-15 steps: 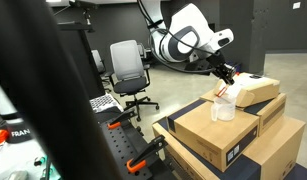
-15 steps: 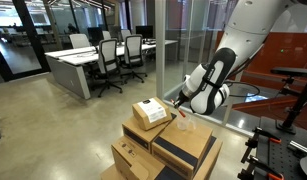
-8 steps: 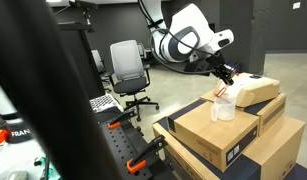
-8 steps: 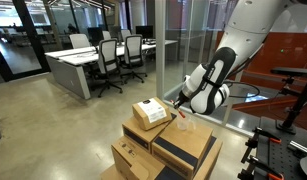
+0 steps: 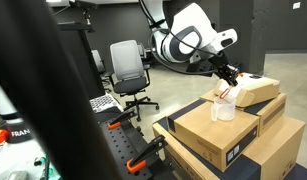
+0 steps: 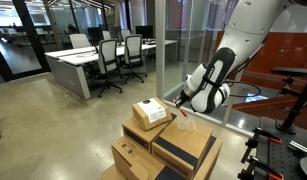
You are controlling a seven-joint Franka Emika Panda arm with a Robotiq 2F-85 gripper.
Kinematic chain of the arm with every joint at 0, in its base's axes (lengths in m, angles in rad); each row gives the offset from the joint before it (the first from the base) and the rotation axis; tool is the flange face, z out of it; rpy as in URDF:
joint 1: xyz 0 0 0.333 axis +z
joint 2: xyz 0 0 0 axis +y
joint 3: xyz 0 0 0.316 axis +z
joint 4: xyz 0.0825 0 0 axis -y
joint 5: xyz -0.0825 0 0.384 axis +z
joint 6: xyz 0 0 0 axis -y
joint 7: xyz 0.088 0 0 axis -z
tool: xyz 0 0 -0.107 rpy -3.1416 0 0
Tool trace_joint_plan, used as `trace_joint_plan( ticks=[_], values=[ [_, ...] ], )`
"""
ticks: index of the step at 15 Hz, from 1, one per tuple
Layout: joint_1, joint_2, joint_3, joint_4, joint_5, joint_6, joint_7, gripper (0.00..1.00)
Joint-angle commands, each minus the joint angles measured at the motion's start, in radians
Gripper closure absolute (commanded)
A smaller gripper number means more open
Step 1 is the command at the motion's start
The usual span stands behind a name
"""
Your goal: Put the marker in the jug
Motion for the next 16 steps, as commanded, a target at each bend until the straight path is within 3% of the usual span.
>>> trace_joint_plan(
  ticks=[1, 15, 16],
  values=[
    [0.034, 0.002, -0.024, -0.004, 0.027, 0.007, 0.004, 0.96],
    [0.038, -0.014, -0.027, -0.021, 0.03, 0.005, 0.005, 0.96],
    [0.034, -0.015, -0.024, -0.022, 0.028, 0.005, 0.005, 0.6]
  ],
)
